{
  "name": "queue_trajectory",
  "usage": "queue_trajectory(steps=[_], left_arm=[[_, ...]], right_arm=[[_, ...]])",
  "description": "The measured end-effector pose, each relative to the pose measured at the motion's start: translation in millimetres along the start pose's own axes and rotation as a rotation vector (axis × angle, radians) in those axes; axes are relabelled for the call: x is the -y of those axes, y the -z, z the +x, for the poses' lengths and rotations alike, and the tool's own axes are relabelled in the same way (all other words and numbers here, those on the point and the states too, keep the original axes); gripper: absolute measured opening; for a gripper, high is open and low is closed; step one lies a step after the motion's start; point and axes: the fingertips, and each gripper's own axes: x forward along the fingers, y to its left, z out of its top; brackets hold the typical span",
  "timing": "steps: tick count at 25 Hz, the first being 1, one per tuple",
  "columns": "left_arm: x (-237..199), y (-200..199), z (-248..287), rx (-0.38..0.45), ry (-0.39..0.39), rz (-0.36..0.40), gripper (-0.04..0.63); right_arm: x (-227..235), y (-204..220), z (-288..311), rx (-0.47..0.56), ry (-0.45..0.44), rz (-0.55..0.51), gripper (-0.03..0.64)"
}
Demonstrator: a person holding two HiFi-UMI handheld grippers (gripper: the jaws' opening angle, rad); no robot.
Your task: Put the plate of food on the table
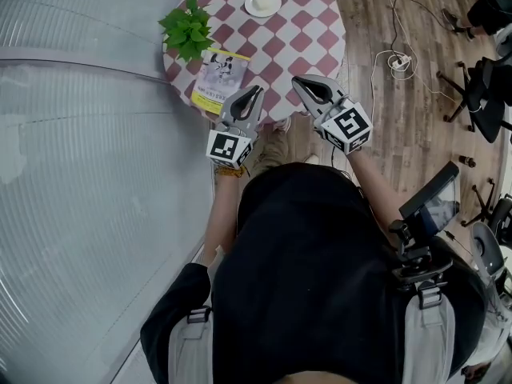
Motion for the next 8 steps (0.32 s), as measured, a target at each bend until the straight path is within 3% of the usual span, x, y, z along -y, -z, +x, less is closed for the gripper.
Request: queue_trajectory(steps=[8], left_arm=[[-0.8,0.0,0.1,-0.006,0.006,0.008,0.037]], right_arm=[[-4.1,5.4,-1.7,-0.017,-0.012,-0.008,0.012]])
